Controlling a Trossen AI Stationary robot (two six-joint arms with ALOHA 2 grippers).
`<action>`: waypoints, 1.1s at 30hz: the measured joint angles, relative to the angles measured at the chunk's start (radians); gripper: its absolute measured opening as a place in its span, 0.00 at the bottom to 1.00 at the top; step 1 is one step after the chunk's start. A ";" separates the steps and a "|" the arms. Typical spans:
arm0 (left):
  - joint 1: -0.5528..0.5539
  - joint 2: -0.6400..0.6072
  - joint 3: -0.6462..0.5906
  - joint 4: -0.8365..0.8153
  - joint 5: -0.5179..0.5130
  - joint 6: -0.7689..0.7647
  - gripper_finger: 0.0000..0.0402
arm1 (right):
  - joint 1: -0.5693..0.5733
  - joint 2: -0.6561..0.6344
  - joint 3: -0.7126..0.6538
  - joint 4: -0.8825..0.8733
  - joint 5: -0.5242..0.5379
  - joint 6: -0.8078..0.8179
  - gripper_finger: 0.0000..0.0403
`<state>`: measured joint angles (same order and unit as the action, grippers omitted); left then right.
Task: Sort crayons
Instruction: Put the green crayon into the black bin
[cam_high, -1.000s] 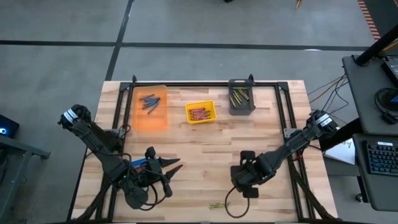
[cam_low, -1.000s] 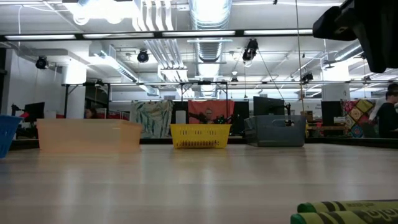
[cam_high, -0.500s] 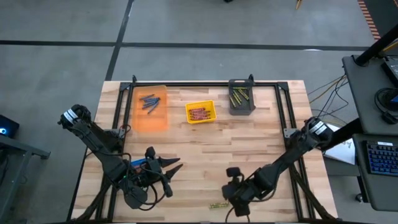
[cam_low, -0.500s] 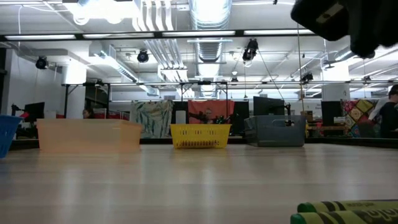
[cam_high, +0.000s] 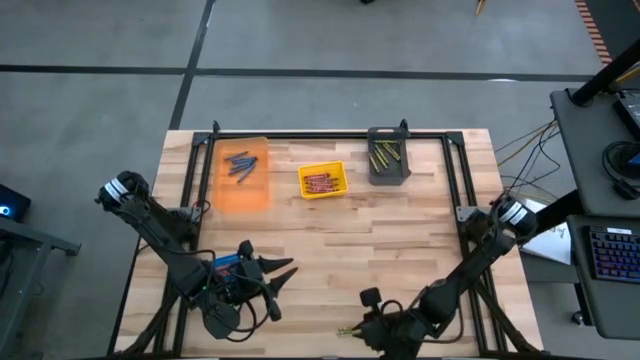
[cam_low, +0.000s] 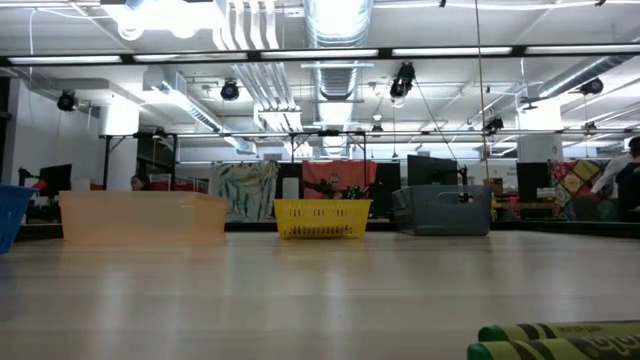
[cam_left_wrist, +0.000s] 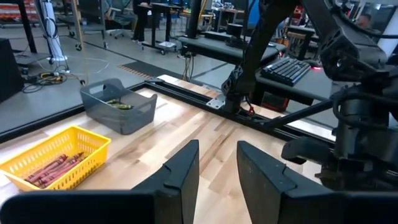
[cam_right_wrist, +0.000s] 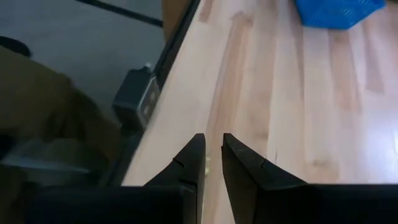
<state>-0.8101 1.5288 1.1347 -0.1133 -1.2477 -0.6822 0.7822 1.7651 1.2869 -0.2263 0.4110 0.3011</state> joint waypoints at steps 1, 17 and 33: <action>0.000 0.005 0.000 0.007 0.000 0.000 0.23 | 0.003 0.011 0.000 0.019 0.017 -0.011 0.11; -0.001 0.016 0.000 0.029 0.001 0.017 0.23 | 0.005 0.192 -0.020 0.105 0.064 -0.049 0.11; 0.000 0.025 0.000 0.038 0.001 0.019 0.23 | -0.034 0.090 -0.226 0.209 0.171 -0.024 0.11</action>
<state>-0.8097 1.5536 1.1343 -0.0748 -1.2465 -0.6628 0.7479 1.8551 1.0606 -0.0173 0.5819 0.2768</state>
